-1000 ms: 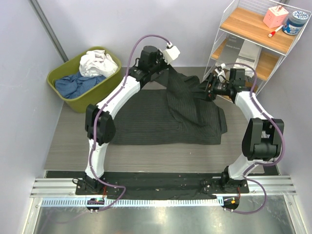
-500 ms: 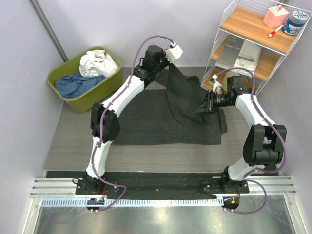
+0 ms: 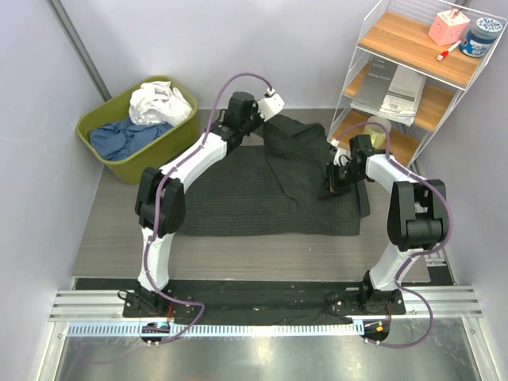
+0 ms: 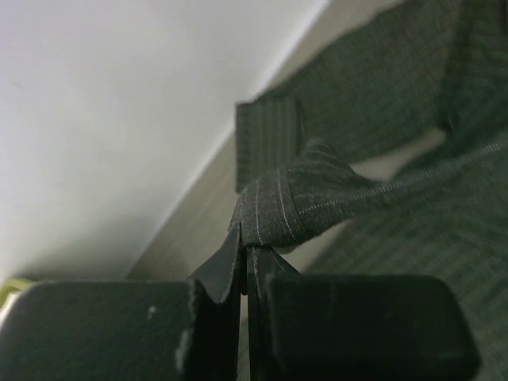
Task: Fold and stack the long sleeve shirts
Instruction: Fold the shirt
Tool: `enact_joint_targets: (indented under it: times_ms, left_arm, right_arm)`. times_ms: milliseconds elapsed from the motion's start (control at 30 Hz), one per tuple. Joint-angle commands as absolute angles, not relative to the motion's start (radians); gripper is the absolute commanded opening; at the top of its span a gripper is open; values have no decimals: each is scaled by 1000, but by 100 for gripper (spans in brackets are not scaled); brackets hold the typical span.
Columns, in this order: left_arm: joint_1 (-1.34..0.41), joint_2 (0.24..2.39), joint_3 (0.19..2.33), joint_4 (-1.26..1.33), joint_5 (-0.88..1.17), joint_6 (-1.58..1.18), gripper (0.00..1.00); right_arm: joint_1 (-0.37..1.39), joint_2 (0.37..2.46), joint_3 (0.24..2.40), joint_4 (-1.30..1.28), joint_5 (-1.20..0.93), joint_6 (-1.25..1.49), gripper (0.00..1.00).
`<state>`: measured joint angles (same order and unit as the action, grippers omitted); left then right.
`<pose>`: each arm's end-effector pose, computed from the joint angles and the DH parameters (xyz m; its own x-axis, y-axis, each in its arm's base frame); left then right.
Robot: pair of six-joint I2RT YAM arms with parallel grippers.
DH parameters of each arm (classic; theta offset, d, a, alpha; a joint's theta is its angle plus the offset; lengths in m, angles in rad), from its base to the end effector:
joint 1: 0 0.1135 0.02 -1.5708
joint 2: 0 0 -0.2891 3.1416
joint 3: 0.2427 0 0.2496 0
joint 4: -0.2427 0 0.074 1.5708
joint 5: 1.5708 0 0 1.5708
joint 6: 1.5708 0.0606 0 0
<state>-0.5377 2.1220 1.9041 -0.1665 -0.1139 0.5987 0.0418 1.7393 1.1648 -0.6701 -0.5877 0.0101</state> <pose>0.4719 -0.2734 0.3156 -0.0303 0.6700 -0.7418 0.5271 0.6412 0.5576 0.3426 0.0480 0.1993 -0.9485 -0.0312 -0.3151 -0.2027 0.8244 0.5284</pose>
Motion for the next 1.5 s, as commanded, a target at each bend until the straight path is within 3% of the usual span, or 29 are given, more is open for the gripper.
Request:
enact_joint_targets:
  times_ms: [0, 233, 433, 667, 800, 1167, 1333, 1433, 1467]
  left_arm:
    - [-522, 1936, 1781, -118, -32, 571, 0]
    - [-459, 1702, 1513, -182, 205, 575, 0]
    - [-431, 1522, 1232, -356, 380, 811, 0]
    - [-422, 1370, 910, -230, 319, 1056, 0]
    - [-420, 1338, 773, -146, 302, 1136, 0]
    - [-408, 1171, 542, 106, 278, 1365, 0]
    - [-405, 1100, 500, 39, 264, 1403, 0]
    - [-403, 1025, 433, -20, 256, 1408, 13]
    - [-403, 999, 425, -46, 256, 1385, 40]
  right_arm:
    - [35, 1770, 1160, -586, -407, 41, 8]
    - [34, 1763, 1152, -594, -445, 57, 7]
    - [14, 1663, 1149, -713, -540, -72, 9]
    - [-38, 1588, 1192, -940, -535, -294, 13]
    - [-44, 1580, 1192, -960, -515, -337, 21]
    - [-44, 1566, 1238, -1020, -528, -403, 29]
    - [-44, 1580, 1276, -1028, -537, -397, 31]
    - [-44, 1600, 1295, -1042, -554, -403, 33]
    - [-44, 1603, 1301, -1045, -558, -406, 34]
